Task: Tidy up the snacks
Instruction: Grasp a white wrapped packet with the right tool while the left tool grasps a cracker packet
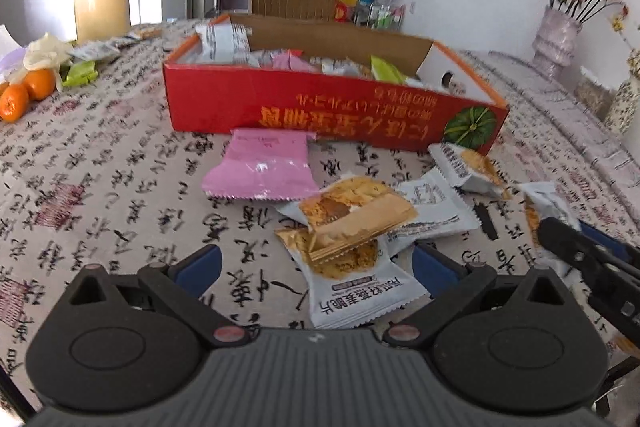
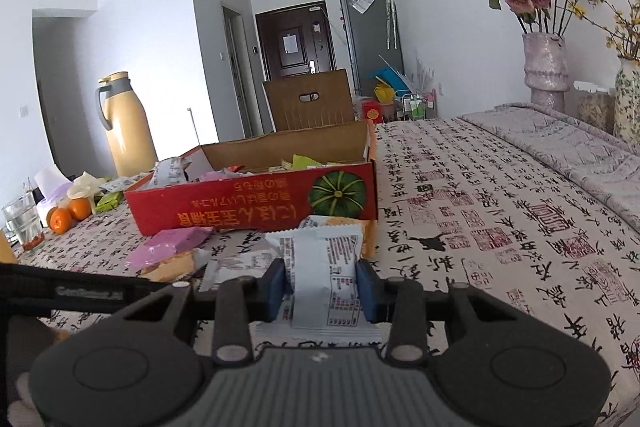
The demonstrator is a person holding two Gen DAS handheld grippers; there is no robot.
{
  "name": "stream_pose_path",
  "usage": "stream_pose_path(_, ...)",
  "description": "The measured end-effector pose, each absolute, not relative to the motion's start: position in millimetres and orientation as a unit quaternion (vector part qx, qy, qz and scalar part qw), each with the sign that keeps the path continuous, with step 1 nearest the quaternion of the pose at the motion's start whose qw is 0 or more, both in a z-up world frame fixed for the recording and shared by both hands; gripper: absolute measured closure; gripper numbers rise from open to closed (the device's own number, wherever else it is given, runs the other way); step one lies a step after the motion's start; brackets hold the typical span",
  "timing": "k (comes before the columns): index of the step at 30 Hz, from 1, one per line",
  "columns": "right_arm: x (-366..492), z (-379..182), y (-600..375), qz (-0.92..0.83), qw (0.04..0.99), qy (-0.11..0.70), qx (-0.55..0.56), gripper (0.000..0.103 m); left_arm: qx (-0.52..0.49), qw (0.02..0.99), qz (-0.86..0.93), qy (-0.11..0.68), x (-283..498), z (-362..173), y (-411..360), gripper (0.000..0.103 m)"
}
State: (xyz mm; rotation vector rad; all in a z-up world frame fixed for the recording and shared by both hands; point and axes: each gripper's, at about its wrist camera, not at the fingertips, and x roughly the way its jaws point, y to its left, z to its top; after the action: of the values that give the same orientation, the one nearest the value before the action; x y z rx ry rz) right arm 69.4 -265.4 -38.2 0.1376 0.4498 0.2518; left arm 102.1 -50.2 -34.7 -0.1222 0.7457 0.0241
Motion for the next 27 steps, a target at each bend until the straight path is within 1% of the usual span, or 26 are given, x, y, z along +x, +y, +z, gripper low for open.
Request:
stream_pose_path(5, 69, -42, -271, 0.122, 0.963, 0.227, 0.073, 0.066, -0.046, 0.927, 0.031, 0.371, 109, -42, -57, 0.0)
stream_pose_path(7, 69, -44, -271, 0.123, 0.962, 0.231, 0.074, 0.066, -0.042, 0.928, 0.031, 0.37, 108, -43, -58, 0.006)
stream_pose_path(9, 69, -46, -270, 0.125, 0.961, 0.233, 0.074, 0.066, -0.043, 0.927, 0.031, 0.37, 107, -44, -55, 0.01)
stream_pose_path(10, 69, -47, -269, 0.126, 0.961, 0.235, 0.074, 0.066, -0.043, 0.927, 0.032, 0.37, 106, -44, -54, 0.014)
stream_pose_path(13, 69, -48, -268, 0.129, 0.96, 0.236, 0.073, 0.066, -0.036, 0.929, 0.035, 0.367, 103, -44, -53, 0.019)
stream_pose_path(18, 67, -47, -265, 0.129, 0.961, 0.235, 0.07, 0.066, -0.022, 0.931, 0.035, 0.362, 101, -45, -53, 0.02)
stream_pose_path(20, 66, -47, -265, 0.128, 0.961, 0.234, 0.069, 0.066, -0.013, 0.932, 0.035, 0.359, 99, -46, -54, 0.023)
stream_pose_path(21, 65, -46, -265, 0.127, 0.961, 0.234, 0.069, 0.066, -0.008, 0.933, 0.035, 0.357, 98, -47, -55, 0.025)
stream_pose_path(23, 65, -46, -265, 0.125, 0.962, 0.233, 0.069, 0.066, -0.004, 0.935, 0.028, 0.353, 95, -46, -56, 0.034)
stream_pose_path(24, 64, -46, -265, 0.125, 0.962, 0.233, 0.069, 0.066, -0.001, 0.936, 0.022, 0.351, 94, -46, -56, 0.045)
stream_pose_path(25, 64, -46, -264, 0.125, 0.962, 0.233, 0.068, 0.066, 0.002, 0.937, 0.015, 0.349, 92, -45, -57, 0.053)
stream_pose_path(27, 63, -45, -263, 0.126, 0.962, 0.233, 0.065, 0.066, 0.007, 0.938, 0.012, 0.347, 90, -44, -59, 0.055)
